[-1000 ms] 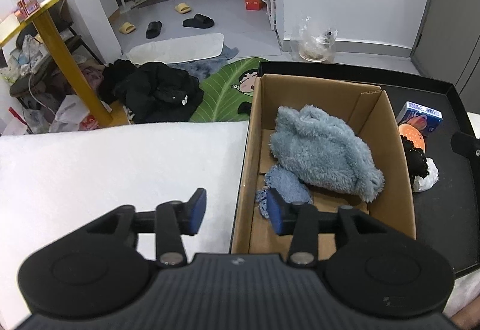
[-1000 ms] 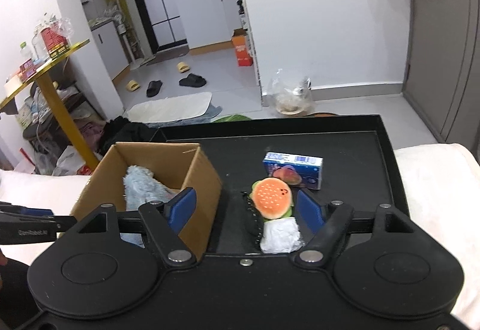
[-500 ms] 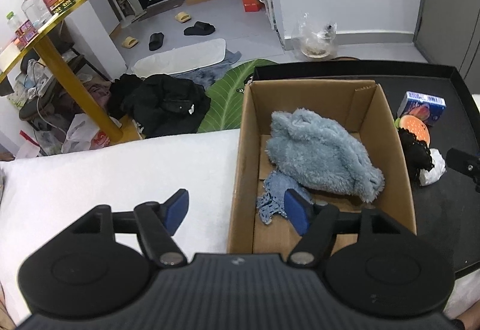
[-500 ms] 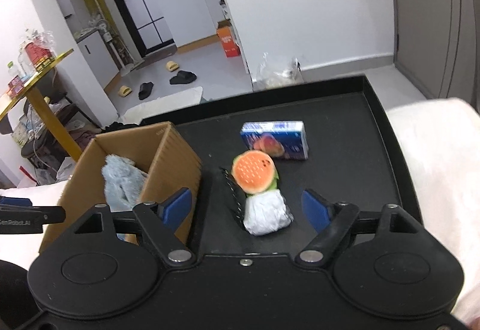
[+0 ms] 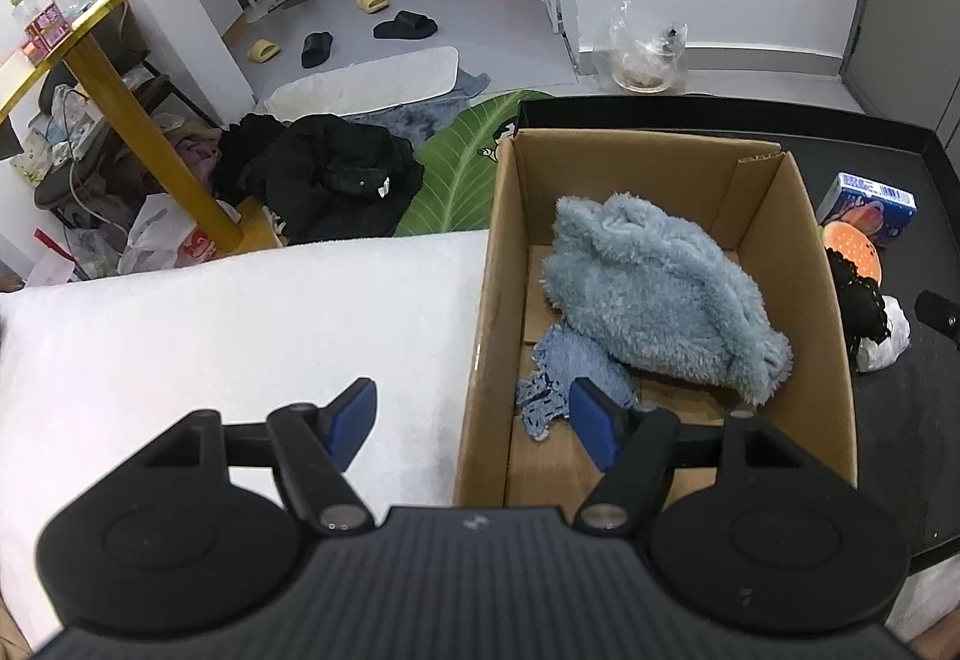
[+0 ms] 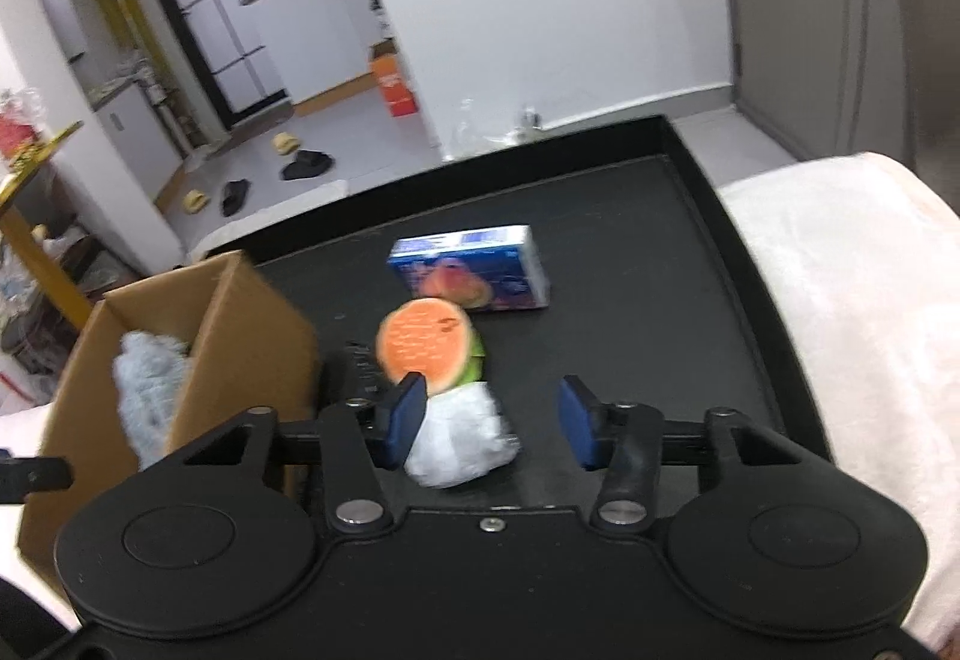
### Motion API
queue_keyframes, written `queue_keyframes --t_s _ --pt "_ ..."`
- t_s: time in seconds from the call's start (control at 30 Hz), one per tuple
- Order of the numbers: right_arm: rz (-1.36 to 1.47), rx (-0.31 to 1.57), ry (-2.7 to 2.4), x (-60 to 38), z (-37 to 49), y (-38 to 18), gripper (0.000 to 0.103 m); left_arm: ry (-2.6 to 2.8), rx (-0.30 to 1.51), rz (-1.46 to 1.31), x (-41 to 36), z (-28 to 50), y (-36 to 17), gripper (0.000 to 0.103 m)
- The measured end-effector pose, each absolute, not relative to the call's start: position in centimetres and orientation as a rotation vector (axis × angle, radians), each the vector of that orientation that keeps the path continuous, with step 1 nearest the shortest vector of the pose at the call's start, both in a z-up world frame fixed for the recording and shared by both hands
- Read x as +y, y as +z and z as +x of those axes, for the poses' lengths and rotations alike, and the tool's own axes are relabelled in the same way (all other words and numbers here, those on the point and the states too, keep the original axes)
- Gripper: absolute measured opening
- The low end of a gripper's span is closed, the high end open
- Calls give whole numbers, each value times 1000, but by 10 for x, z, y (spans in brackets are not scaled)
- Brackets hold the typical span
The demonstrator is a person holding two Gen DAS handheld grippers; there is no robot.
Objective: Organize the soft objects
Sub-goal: 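Move the right gripper back to the tray and grasp the white wrapped item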
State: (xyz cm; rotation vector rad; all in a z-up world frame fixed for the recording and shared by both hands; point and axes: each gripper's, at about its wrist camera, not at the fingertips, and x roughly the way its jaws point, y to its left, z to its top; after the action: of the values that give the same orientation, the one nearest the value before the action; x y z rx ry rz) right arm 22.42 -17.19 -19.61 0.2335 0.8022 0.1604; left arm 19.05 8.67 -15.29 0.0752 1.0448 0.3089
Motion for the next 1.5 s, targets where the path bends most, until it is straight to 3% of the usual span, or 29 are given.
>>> queue_keyframes --t_s 0.6,0.63,0.67,0.7,1.5 --pt "296 891 246 -157 241 -229 55 293 1065 59 89 194 -158 69" --pt "292 891 253 -155 241 -230 55 293 1066 59 89 194 -158 69" --pt "279 883 256 -153 240 -229 48 293 1067 59 89 194 -158 69" --pt "271 884 263 -151 239 -229 29 293 1068 59 89 194 -158 69" --pt "99 764 243 -149 204 -169 25 283 1031 27 92 186 -150 69"
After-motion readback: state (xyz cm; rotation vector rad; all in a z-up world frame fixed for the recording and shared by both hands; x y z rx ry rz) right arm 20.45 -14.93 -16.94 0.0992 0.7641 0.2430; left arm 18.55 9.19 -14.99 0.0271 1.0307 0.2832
